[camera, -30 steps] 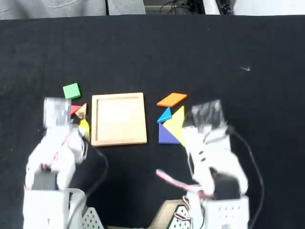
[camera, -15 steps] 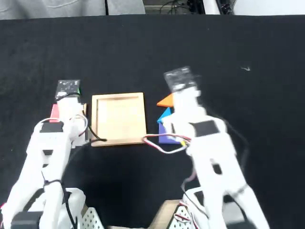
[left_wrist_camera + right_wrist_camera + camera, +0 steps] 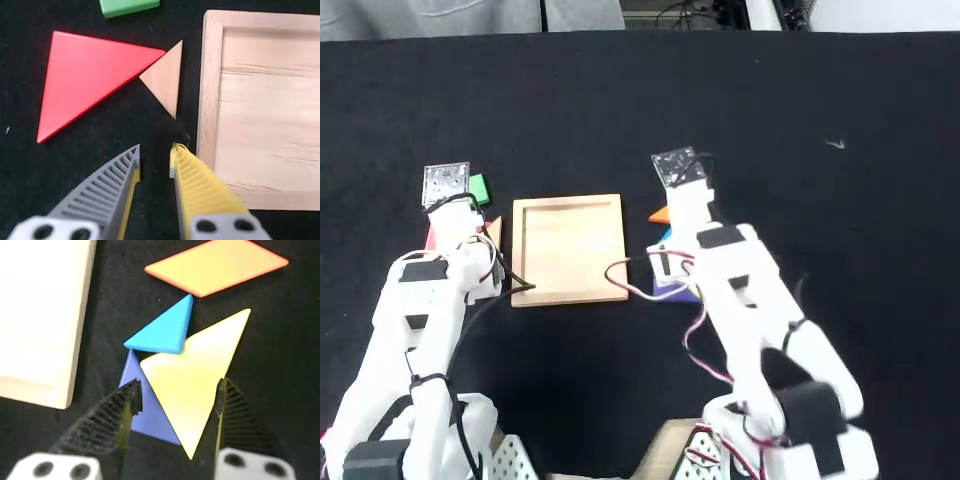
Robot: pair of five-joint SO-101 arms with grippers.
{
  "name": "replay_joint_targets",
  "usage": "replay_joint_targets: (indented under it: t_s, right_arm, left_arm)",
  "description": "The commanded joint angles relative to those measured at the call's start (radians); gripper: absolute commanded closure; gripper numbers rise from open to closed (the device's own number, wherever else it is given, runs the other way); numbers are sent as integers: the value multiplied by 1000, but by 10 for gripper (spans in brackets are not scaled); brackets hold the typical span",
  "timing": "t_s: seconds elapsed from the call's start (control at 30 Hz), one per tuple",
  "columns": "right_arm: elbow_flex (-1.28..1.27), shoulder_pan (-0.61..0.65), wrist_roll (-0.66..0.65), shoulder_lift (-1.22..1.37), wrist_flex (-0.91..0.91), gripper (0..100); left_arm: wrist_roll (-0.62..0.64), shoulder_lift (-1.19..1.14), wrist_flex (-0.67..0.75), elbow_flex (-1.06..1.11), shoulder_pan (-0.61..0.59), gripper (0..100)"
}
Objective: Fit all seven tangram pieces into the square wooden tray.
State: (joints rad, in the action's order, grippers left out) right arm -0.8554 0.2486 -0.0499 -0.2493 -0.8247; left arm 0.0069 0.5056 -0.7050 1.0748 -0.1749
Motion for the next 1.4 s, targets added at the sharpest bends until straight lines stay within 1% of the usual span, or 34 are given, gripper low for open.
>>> replay_joint_targets:
  t_s: [0.0,0.23,0.33,0.5,0.63,0.73,0.93,1.03,1.17,1.27,1.37]
  right_arm:
    - [119,-15,5,76,17,754]
    - [206,-14,9,200,9,754]
    - [203,-11,11,202,8,754]
    - [211,-8,12,202,-46,751]
    - [211,38,58,200,-58,750]
    - [209,74,63,171,-71,750]
    - [213,31,61,191,-61,750]
    - [243,28,66,209,-95,750]
    - [311,31,66,143,-232,750]
    - [288,34,64,64,-239,751]
    - [237,35,64,7,-206,751]
  left_arm:
    - [12,0,12,-19,-1,891]
    - [14,0,12,-19,-1,891]
    - [14,0,12,-19,-1,891]
    - [15,0,11,-19,-2,891]
    - [15,0,11,-19,-5,891]
    - [15,0,11,-19,-8,891]
    - [15,0,11,-19,-8,891]
    - [15,0,11,-19,-8,891]
    - [15,0,11,-19,-8,891]
    - [15,0,11,-19,-8,891]
    - [15,0,11,-19,-8,891]
